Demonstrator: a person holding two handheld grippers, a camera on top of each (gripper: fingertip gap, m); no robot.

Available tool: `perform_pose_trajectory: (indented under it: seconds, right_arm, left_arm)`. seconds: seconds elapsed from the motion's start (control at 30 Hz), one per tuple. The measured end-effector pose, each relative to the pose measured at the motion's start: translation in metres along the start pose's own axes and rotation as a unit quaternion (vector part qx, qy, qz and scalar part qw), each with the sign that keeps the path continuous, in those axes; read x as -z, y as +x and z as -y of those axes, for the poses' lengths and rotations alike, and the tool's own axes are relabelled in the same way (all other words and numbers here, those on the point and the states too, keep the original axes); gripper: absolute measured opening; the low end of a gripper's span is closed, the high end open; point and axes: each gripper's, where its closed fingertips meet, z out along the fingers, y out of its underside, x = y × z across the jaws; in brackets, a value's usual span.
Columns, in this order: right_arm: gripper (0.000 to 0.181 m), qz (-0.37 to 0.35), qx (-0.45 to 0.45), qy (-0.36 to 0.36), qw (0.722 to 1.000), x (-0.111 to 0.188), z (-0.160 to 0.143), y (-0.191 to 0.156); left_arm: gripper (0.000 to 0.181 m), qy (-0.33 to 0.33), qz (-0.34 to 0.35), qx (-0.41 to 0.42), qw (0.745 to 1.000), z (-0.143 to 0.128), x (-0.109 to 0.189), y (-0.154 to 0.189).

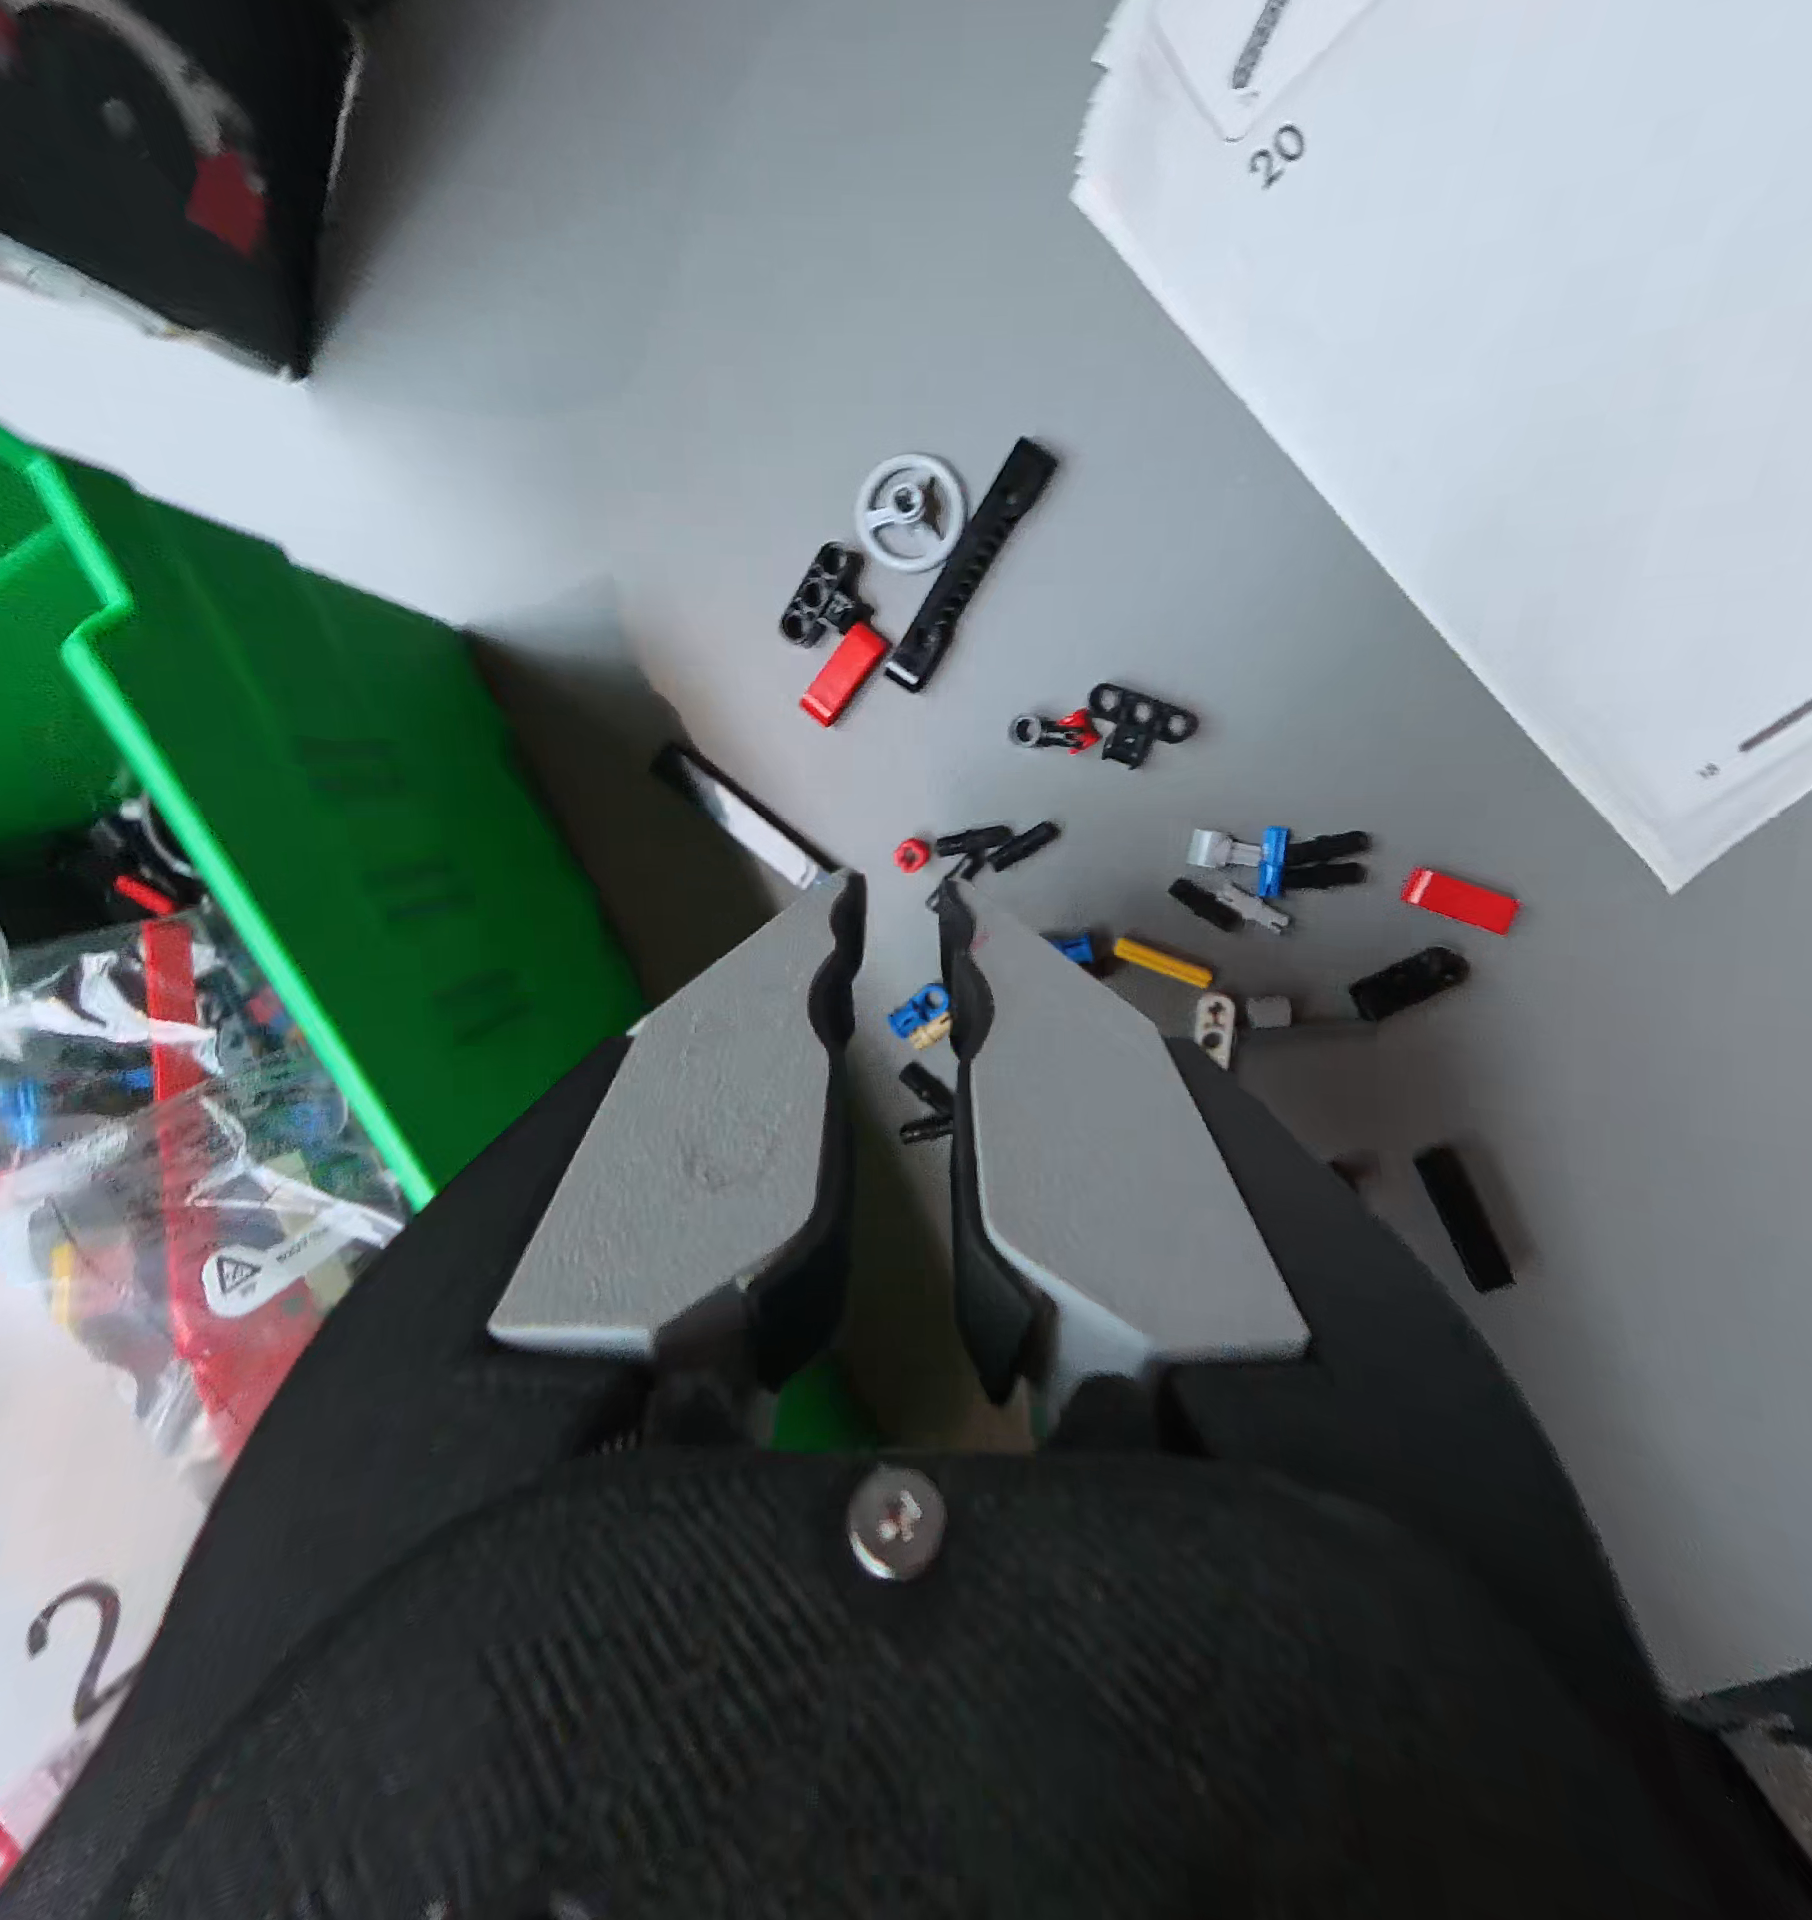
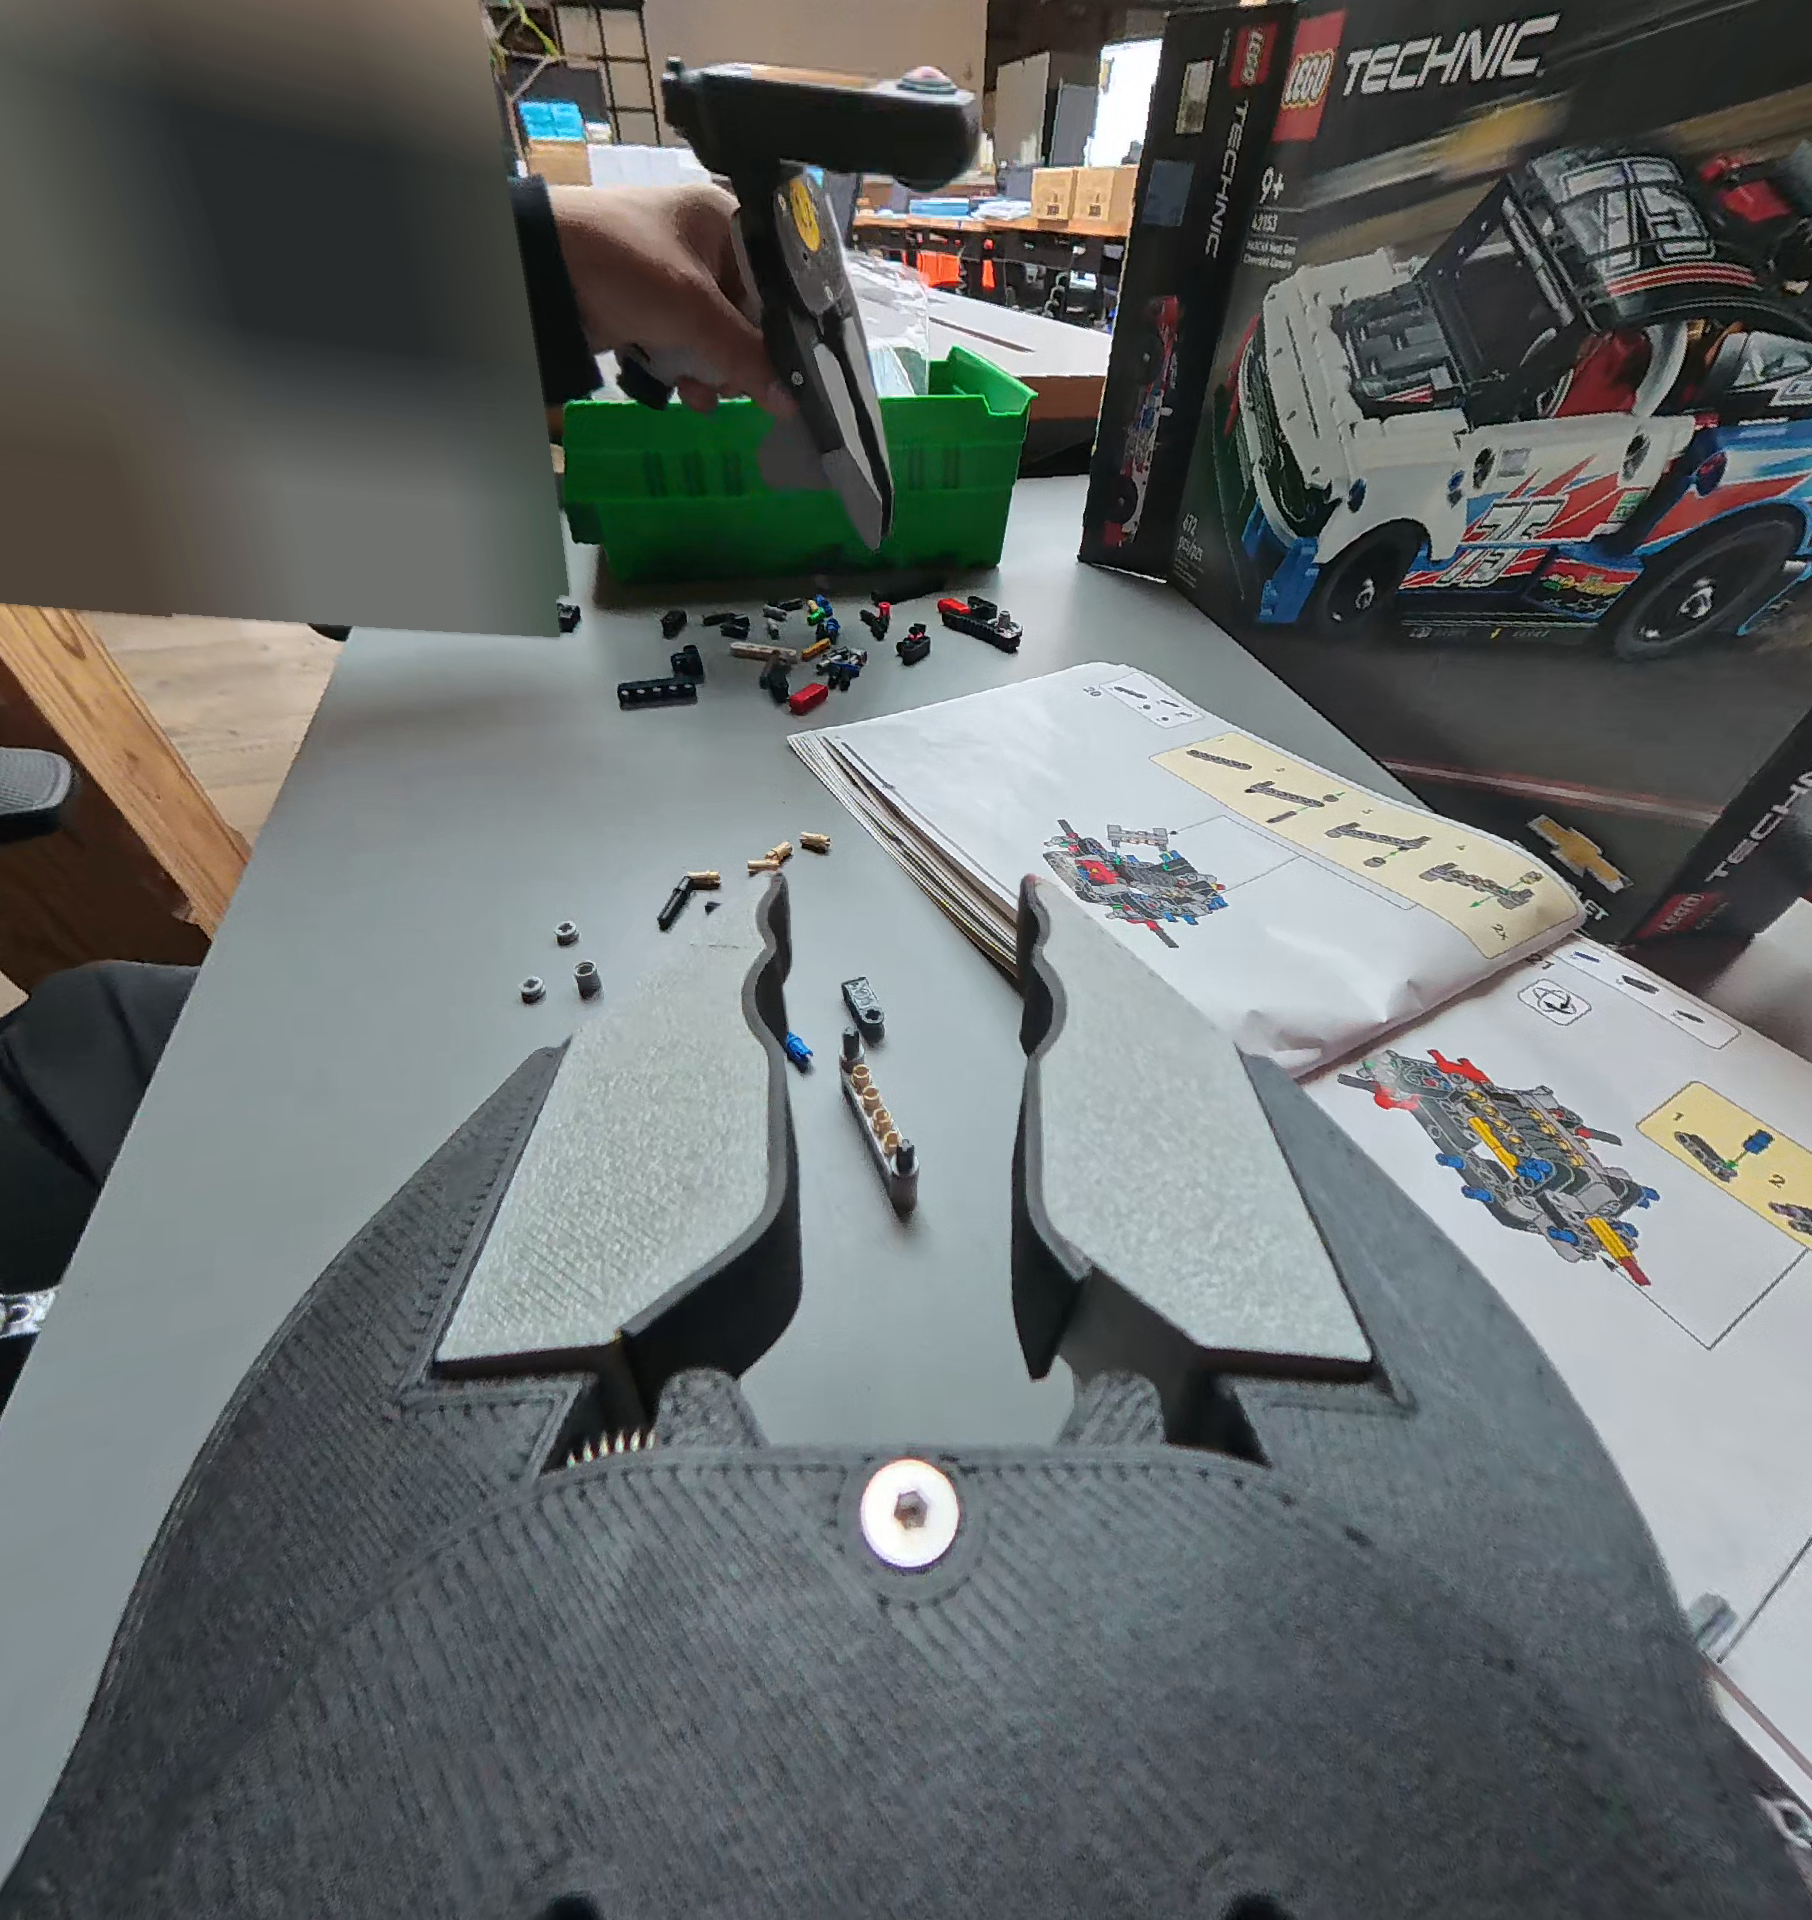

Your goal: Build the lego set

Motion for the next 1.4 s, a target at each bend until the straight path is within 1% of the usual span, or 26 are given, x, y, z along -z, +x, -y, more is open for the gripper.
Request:
perform_pose_trajectory:
  seconds: [0.1, 0.23, 0.3, 0.47, 0.57, 0.67, 0.83, 1.0, 1.13, 1.23, 1.3, 1.4]
  right_arm:
    - [0.040, -0.002, 0.007, -0.002, 1.000, 0.000, 0.000, -0.001]
    - [0.040, -0.005, 0.009, -0.002, 1.000, -0.001, -0.001, 0.000]
    - [0.040, -0.006, 0.007, -0.005, 1.000, -0.001, -0.002, 0.001]
    - [0.040, -0.011, 0.006, -0.007, 1.000, -0.002, -0.005, 0.004]
    - [0.039, -0.012, 0.005, -0.006, 1.000, -0.002, -0.006, 0.005]
    - [0.039, -0.010, 0.004, -0.007, 1.000, -0.003, -0.007, 0.005]
    - [0.039, -0.007, 0.008, -0.013, 1.000, -0.005, -0.009, 0.002]
    - [0.038, -0.007, 0.011, -0.013, 1.000, -0.006, -0.009, 0.001]
    - [0.039, -0.004, 0.012, -0.015, 1.000, -0.007, -0.010, -0.001]
    - [0.039, -0.003, 0.016, -0.018, 1.000, -0.008, -0.010, -0.003]
    - [0.039, -0.004, 0.019, -0.018, 1.000, -0.008, -0.010, -0.003]
    - [0.039, -0.005, 0.020, -0.021, 1.000, -0.008, -0.011, -0.003]
  left_arm:
    - [0.015, 0.001, 0.016, 0.030, 0.999, -0.006, 0.003, -0.010]
    - [0.014, 0.038, 0.013, 0.055, 0.998, 0.003, 0.004, -0.013]
    - [0.013, 0.039, 0.028, 0.059, 0.997, 0.005, 0.005, -0.017]
    - [0.013, 0.078, 0.007, 0.065, 0.995, 0.014, 0.015, -0.005]
    - [0.011, 0.093, 0.008, 0.061, 0.994, 0.012, 0.023, 0.003]
    - [0.011, 0.092, -0.007, 0.054, 0.994, 0.004, 0.030, 0.016]
    - [0.011, 0.089, -0.009, 0.041, 0.995, -0.015, 0.040, 0.033]
    - [0.009, 0.104, -0.003, 0.053, 0.993, -0.034, 0.050, 0.042]
    - [0.009, 0.103, -0.005, 0.058, 0.993, -0.048, 0.054, 0.049]
    - [0.008, 0.101, -0.036, 0.035, 0.994, -0.050, 0.049, 0.068]
    - [0.009, 0.094, -0.059, 0.009, 0.994, -0.048, 0.040, 0.086]
    - [0.010, 0.075, -0.069, -0.061, 0.993, -0.044, 0.022, 0.108]
